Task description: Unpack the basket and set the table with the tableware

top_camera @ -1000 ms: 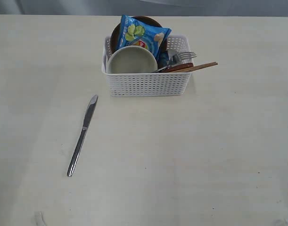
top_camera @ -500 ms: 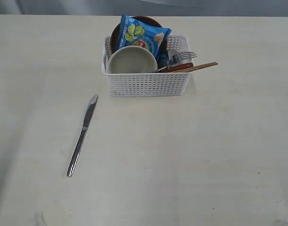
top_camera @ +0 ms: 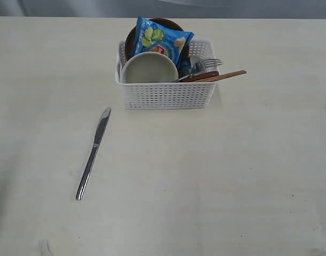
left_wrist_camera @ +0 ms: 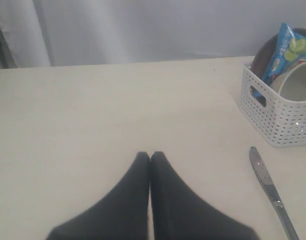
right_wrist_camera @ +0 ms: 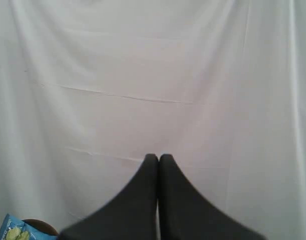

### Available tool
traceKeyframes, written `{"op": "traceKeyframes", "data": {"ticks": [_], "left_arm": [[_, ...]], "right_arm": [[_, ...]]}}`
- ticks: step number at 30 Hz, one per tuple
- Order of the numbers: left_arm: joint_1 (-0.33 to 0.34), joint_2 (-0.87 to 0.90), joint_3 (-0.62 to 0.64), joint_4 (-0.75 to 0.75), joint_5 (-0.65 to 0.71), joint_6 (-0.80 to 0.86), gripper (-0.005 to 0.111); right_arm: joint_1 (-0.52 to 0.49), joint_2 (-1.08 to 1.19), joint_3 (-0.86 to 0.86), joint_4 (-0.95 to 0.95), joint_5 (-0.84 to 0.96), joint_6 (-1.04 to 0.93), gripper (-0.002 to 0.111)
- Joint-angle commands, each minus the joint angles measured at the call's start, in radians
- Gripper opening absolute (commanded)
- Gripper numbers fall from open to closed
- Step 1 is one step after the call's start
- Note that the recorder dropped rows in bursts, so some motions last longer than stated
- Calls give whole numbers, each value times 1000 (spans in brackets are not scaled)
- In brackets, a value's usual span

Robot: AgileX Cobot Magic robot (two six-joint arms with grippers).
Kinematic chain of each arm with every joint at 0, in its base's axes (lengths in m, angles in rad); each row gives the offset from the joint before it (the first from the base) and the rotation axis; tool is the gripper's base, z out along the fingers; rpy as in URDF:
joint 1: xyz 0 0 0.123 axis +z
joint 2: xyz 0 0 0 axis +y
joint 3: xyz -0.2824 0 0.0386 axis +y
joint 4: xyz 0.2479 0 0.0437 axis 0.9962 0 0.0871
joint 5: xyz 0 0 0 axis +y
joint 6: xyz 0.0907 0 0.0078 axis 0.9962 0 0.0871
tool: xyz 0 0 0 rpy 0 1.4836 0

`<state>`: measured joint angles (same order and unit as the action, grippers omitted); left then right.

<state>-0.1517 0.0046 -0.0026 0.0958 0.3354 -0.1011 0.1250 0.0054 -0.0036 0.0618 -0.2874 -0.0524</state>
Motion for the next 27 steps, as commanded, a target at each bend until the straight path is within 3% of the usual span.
{"op": "traceKeyframes", "data": {"ticks": [1,22,27], "left_arm": [[3,-5,3,5,-6,9,0],[3,-5,3,5,-8,9,0],[3,-5,3,5,-8,9,0]], "right_arm": [[4,-5,4,1,-11,3,-1],[4,-5,4,1,-22,3,-1],[5,-5,4,46,-125,265,-1]]}}
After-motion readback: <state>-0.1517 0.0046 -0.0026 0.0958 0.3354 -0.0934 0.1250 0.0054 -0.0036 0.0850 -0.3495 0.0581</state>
